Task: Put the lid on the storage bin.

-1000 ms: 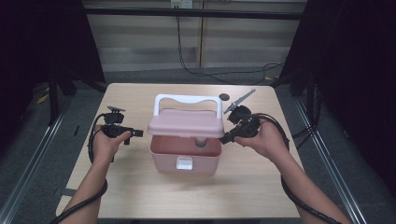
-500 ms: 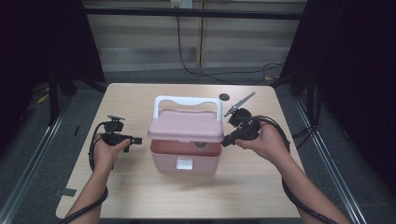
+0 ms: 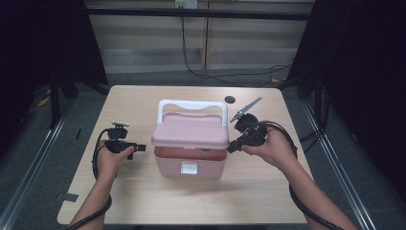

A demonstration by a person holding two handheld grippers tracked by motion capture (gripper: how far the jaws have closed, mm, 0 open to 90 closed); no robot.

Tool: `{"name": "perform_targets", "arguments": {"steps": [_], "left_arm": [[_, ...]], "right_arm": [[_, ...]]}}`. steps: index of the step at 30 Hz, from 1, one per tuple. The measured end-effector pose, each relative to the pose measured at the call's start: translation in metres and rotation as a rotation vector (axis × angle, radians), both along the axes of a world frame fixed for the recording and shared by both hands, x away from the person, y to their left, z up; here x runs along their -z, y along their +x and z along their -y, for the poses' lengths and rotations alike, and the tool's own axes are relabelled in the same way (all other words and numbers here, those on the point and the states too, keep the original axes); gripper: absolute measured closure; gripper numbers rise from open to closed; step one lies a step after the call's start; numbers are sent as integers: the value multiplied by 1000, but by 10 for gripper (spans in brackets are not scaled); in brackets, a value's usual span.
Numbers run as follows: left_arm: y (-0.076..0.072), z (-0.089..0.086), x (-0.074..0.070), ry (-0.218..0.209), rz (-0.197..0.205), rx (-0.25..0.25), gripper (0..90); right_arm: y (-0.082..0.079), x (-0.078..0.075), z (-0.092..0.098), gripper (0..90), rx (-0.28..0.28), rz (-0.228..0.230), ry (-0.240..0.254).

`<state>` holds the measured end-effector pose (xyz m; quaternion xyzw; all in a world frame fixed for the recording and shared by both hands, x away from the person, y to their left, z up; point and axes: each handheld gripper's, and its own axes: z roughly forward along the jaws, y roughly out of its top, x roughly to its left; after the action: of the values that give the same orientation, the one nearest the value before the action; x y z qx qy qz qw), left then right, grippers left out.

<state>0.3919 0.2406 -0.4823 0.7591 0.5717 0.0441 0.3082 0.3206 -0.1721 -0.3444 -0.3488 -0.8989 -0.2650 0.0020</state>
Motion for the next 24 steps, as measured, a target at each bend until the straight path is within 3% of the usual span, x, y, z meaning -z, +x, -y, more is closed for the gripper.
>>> {"name": "perform_targets", "arguments": {"steps": [11, 17, 24], "left_arm": [[-3, 1, 5, -2, 43, 8, 334], [-6, 2, 8, 4, 86, 30, 310], [-10, 2, 13, 9, 149, 57, 281]], "right_arm": [[-2, 10, 3, 839, -7, -9, -13], [-3, 18, 7, 818, 1, -17, -27], [-3, 18, 10, 801, 4, -19, 0]]}}
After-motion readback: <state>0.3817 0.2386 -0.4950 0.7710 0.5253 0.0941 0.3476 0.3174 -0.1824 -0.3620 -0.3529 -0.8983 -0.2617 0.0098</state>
